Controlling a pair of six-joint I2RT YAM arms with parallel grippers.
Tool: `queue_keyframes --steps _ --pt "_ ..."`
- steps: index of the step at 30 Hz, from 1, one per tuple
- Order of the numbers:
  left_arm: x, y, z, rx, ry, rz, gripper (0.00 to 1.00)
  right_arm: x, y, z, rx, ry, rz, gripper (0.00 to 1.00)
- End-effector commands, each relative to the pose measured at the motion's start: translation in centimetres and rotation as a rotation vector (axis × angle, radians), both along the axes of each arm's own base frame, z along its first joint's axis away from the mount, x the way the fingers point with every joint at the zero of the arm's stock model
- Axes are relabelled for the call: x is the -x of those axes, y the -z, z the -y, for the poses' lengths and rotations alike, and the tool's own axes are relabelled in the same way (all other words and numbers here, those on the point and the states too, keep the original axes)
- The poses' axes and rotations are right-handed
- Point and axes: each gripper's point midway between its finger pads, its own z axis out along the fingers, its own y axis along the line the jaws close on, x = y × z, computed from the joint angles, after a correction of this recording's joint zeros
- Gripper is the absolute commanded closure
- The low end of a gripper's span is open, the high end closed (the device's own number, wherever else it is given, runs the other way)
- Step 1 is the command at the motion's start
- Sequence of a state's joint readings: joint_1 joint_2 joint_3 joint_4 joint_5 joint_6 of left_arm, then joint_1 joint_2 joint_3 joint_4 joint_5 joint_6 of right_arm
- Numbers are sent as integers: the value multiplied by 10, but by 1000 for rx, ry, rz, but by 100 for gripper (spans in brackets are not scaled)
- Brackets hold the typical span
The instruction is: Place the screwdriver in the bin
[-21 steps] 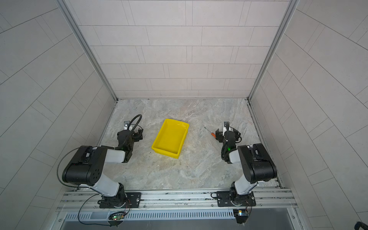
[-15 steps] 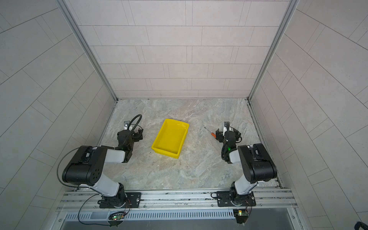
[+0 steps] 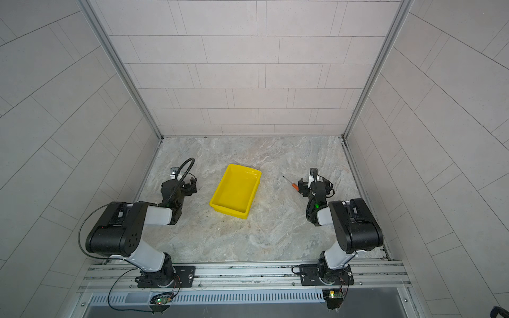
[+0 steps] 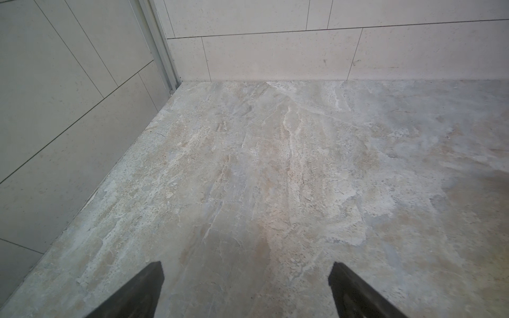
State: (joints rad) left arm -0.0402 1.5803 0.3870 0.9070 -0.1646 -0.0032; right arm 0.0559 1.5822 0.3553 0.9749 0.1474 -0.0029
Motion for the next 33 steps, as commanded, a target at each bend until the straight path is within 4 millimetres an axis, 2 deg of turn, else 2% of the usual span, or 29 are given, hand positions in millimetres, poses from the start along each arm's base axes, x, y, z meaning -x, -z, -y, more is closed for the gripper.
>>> queue_keyframes --steps 1,15,21,25,28,31,32,33 --pt "-4 -5 0 7 2 18 0 -2 -4 1 -2 2 12 1" --pt "-4 -5 0 7 4 19 0 -2 -3 3 -11 1 10 1" --pt "4 -12 16 10 105 82 0 0 -5 0 -14 -19 21 1" --pt "20 -24 14 10 95 151 0 14 -31 3 -17 -5 80 1" --pt "18 -36 24 28 149 68 0 19 -44 2 -57 13 21 1" --pt "18 -63 35 114 155 -69 0 29 -59 -10 -16 6 -3 1" --pt "18 -80 42 113 168 -87 0 35 -64 -13 -3 16 -15 1" --pt "25 -86 50 111 181 -131 0 41 -72 -18 3 17 -20 1"
